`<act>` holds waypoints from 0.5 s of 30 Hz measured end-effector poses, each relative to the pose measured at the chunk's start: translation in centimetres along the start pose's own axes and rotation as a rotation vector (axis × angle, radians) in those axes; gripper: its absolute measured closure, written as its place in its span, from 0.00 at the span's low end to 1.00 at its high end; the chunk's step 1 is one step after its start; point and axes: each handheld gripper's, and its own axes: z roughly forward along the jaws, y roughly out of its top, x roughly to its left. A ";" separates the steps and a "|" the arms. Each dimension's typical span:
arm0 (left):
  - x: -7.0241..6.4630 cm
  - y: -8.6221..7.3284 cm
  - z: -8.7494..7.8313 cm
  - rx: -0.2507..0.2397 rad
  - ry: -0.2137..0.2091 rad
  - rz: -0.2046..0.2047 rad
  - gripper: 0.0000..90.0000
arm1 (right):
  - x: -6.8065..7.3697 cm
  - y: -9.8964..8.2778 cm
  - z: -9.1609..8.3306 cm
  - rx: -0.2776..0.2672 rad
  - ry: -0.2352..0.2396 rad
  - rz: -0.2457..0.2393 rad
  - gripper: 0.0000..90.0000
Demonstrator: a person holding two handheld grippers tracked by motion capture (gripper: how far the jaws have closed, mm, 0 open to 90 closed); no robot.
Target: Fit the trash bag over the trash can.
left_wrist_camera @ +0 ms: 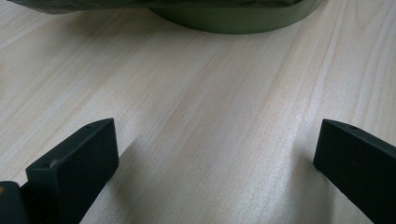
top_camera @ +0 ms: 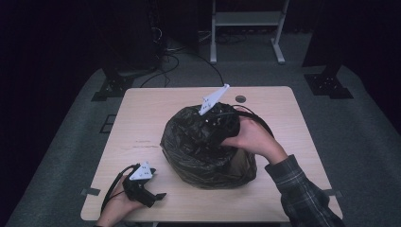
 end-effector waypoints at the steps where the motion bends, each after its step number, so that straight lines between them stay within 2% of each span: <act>1: 0.0 0.0 0.0 0.000 0.000 0.000 0.00 | 0.0 0.5 0.1 -0.012 -0.004 0.002 0.12; 4: 0.0 0.0 0.0 0.000 0.000 0.000 0.00 | -0.2 1.8 0.8 -0.029 0.016 0.010 0.12; 8: 0.0 0.0 0.0 0.000 0.000 0.000 0.00 | -0.5 2.8 3.2 -0.011 0.038 0.020 0.12; 11: 0.0 0.0 0.0 0.001 0.000 0.000 0.00 | -0.5 3.2 5.1 0.026 0.054 0.021 0.12; 15: 0.0 0.0 0.0 0.000 -0.001 0.000 0.00 | -0.2 3.3 7.3 0.107 0.072 0.015 0.12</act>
